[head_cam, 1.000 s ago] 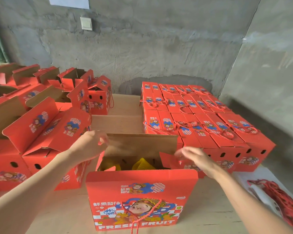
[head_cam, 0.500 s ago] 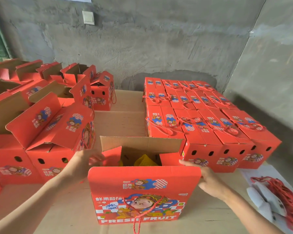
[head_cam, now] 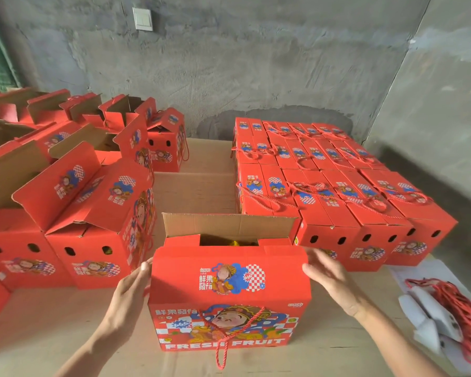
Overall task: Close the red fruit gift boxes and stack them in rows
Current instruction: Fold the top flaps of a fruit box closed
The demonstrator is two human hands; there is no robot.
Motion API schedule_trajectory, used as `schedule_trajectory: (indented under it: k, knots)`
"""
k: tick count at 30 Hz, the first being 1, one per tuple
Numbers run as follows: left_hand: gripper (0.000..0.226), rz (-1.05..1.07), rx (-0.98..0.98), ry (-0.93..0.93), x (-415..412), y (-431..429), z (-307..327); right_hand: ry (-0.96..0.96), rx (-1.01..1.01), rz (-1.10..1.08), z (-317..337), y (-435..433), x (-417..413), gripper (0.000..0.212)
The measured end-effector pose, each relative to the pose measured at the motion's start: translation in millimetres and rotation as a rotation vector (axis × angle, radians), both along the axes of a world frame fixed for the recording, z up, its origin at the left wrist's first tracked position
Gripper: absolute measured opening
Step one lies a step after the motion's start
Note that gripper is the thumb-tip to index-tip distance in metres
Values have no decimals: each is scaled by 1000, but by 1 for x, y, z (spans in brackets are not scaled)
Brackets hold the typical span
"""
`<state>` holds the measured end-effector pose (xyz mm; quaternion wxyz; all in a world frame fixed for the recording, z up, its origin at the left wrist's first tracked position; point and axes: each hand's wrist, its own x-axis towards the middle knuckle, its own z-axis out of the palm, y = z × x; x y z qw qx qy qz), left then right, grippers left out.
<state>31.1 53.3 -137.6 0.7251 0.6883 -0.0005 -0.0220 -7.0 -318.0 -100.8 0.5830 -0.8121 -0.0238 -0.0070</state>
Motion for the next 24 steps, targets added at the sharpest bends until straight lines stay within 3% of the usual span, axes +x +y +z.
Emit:
schedule_trajectory:
  k: [3,7,11,17,24]
  knots:
    - [46,-35,19,-34,-2,-1,6,-176,-176,-124,-5,17,4,38]
    - [29,67,229,-215,-1,-13,15,-337,-298,-274,-14,32,11,15]
    - [14,225,477,-281,3,-27,15,-379,-260,-388,-18,41,16,17]
    - [14,350,503,-313,6,-33,9,-372,-259,-395,-16,42,18,16]
    - [18,404,446,-158,11,-26,10,-392,-345,-400,-14,42,19,11]
